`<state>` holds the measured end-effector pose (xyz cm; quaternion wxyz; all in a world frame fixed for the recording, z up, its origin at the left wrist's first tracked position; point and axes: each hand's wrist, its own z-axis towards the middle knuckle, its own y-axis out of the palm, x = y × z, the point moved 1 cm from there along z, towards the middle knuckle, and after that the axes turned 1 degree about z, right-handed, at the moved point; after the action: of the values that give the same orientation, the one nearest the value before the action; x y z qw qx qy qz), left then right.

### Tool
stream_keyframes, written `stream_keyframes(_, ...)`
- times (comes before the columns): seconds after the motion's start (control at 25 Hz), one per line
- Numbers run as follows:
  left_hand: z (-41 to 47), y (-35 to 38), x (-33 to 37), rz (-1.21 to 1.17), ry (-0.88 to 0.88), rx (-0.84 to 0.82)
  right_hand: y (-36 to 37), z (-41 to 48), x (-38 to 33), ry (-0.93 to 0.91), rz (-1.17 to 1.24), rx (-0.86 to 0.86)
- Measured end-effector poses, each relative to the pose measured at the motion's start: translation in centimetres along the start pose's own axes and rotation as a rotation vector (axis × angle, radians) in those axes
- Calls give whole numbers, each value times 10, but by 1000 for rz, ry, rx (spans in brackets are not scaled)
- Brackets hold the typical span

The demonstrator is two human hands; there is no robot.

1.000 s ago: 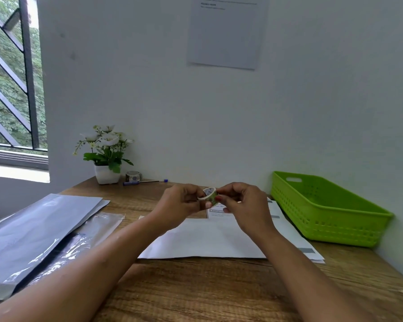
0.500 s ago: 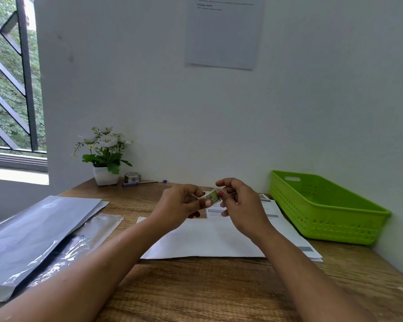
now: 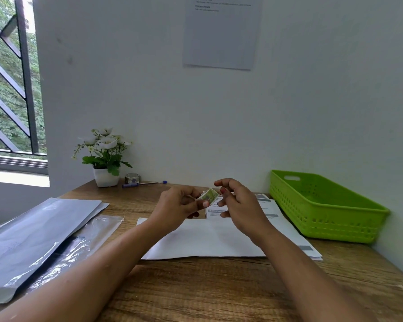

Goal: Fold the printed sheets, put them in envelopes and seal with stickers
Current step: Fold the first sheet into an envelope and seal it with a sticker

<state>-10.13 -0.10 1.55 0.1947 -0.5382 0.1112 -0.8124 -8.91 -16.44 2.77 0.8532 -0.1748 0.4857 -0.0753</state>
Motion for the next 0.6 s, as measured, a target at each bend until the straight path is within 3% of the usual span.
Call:
stream_keyframes(0.36,0,3,-2,-15,14,32,-2,2,1,-20,-36,83)
stream_keyframes(0.6,-1,5,-4,-68,25,-91,-4,3,1,23,-25,105)
